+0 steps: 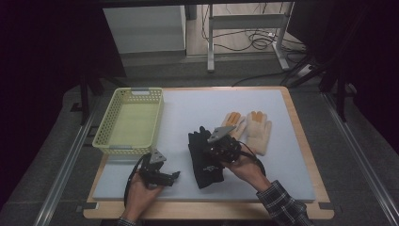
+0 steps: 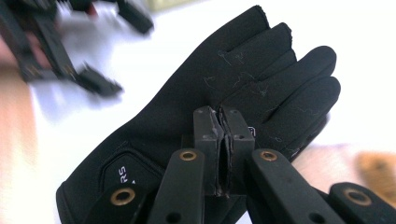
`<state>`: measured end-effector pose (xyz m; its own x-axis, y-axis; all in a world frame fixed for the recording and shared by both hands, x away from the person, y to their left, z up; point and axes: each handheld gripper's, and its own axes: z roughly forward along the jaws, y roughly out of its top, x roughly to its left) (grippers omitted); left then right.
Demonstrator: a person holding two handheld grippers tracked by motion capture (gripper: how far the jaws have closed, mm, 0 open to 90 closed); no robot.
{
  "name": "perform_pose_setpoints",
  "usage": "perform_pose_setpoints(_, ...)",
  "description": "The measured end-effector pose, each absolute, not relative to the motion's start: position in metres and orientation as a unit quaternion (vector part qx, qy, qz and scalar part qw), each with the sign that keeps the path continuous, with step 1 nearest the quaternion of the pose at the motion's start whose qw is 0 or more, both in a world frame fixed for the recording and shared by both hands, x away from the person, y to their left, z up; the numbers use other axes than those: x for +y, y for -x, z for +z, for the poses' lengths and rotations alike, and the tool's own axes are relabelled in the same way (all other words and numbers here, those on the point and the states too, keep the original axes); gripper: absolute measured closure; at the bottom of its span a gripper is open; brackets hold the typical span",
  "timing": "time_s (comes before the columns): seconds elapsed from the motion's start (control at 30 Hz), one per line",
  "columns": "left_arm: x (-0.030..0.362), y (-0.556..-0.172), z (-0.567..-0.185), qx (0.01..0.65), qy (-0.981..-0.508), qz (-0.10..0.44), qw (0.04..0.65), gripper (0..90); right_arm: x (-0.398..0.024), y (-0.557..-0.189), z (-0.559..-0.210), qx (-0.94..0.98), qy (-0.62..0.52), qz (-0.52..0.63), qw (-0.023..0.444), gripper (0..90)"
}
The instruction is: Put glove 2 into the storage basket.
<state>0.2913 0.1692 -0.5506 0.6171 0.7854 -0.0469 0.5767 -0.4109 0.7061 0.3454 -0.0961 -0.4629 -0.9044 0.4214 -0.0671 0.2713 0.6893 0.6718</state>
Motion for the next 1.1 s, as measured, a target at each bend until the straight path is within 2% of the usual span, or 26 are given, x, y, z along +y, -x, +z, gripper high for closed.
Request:
perform_pose_setpoints(0.1, 0.169, -0.291, -0.551, 0.411, -0.827, 0.147, 0.353, 6.8, -0.093, -0.348, -0.487, 0.915, -0.198, 0.335, 0.109, 80.2)
perform_pose_setpoints(0.2, 0.169, -0.291, -0.551, 0.411, -0.827, 0.147, 0.354, 6.7, -0.092, -0.35, -0.504, 0.909, -0.214, 0.345, 0.098, 64.8)
perform_pose_setpoints(0.27, 0.169, -0.291, -0.551, 0.411, -0.827, 0.147, 0.353, 6.7, -0.094, -0.35, -0.505, 0.904, -0.221, 0.354, 0.097, 57.0)
perform_pose_setpoints(0.37, 0.169, -0.291, -0.551, 0.412, -0.827, 0.147, 0.354, 6.7, -0.103, -0.349, -0.493, 0.897, -0.224, 0.367, 0.105, 54.4)
perform_pose_setpoints(0.43, 0.169, -0.291, -0.551, 0.412, -0.826, 0.147, 0.355, 6.7, -0.113, -0.348, -0.484, 0.889, -0.231, 0.379, 0.108, 55.5)
perform_pose_setpoints(0.6, 0.169, -0.291, -0.551, 0.413, -0.826, 0.146, 0.355, 6.7, -0.145, -0.344, -0.482, 0.885, -0.255, 0.376, 0.105, 76.6)
perform_pose_setpoints(0.67, 0.169, -0.291, -0.551, 0.412, -0.827, 0.146, 0.354, 6.8, -0.158, -0.342, -0.491, 0.886, -0.264, 0.369, 0.098, 80.5)
perform_pose_setpoints(0.87, 0.169, -0.291, -0.551, 0.412, -0.827, 0.146, 0.354, 6.8, -0.17, -0.335, -0.514, 0.887, -0.272, 0.366, 0.072, 81.1)
perform_pose_setpoints(1.1, 0.169, -0.291, -0.551, 0.413, -0.826, 0.146, 0.355, 6.7, -0.146, -0.323, -0.527, 0.89, -0.249, 0.379, 0.044, 81.6)
